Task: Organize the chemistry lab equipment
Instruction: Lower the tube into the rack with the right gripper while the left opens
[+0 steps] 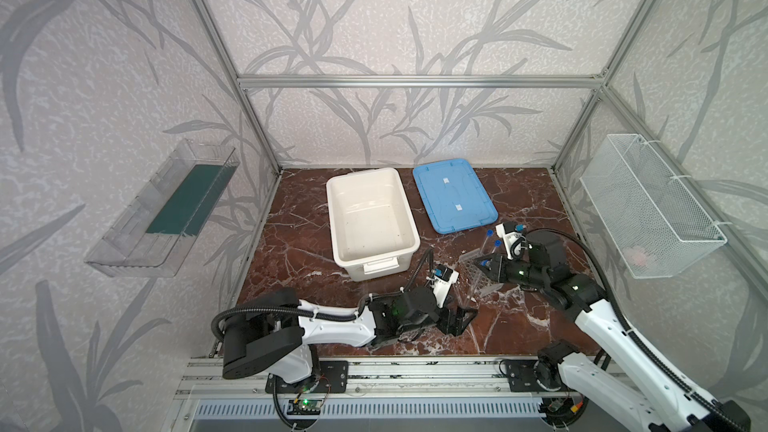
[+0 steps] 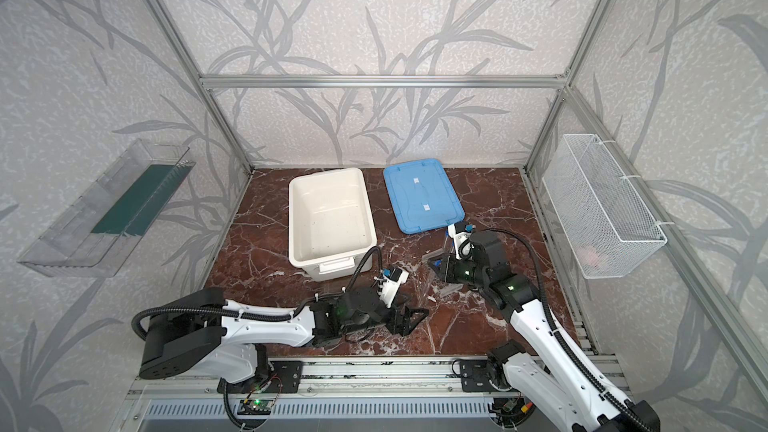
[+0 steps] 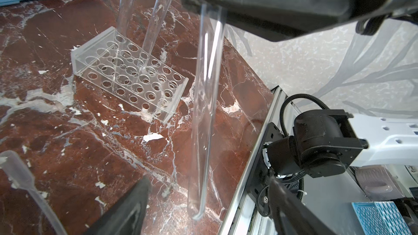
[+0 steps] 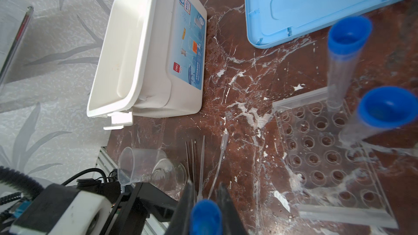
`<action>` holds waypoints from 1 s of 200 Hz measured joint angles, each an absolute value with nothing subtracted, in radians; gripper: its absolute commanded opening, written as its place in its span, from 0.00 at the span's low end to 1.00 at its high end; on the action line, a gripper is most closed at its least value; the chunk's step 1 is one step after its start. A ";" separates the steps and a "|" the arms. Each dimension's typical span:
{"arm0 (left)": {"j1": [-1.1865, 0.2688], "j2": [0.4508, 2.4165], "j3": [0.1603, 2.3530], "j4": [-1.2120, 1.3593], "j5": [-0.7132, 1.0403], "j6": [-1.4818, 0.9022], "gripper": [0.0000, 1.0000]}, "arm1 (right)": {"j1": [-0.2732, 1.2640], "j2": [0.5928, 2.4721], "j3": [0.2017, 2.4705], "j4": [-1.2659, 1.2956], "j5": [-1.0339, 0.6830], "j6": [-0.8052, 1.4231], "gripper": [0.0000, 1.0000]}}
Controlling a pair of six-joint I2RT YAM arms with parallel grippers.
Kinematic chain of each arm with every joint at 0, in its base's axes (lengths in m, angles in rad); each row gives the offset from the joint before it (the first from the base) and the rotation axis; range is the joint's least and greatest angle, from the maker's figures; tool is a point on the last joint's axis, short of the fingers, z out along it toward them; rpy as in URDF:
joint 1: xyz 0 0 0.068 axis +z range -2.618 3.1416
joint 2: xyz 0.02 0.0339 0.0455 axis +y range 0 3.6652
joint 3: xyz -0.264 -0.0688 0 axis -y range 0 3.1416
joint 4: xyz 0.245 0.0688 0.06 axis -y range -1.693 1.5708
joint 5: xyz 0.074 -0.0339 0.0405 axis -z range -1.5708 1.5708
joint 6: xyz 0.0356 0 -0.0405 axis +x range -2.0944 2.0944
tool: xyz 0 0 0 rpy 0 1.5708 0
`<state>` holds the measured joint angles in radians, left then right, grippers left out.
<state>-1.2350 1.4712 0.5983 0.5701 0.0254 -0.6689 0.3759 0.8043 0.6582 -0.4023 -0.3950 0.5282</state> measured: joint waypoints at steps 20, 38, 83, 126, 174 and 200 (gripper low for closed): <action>-1.235 1.476 0.664 0.488 -0.009 -0.702 0.85 | 0.376 0.717 0.658 -0.437 -0.292 0.463 0.18; -1.235 1.488 0.757 0.384 -0.045 -0.734 0.88 | 0.376 0.653 0.657 -0.451 -0.195 0.401 0.17; -1.235 1.554 0.915 0.186 -0.106 -0.826 0.95 | 0.376 0.573 0.564 -0.350 -0.002 0.280 0.17; -1.235 1.660 0.976 0.084 -0.107 -0.865 0.95 | 0.376 0.617 0.474 -0.204 0.107 0.204 0.17; -1.235 1.701 1.010 0.035 -0.105 -0.876 0.95 | 0.376 0.642 0.440 -0.071 0.156 0.149 0.18; -1.235 1.723 1.036 0.024 -0.102 -0.876 0.95 | 0.376 0.666 0.414 -0.003 0.175 0.136 0.18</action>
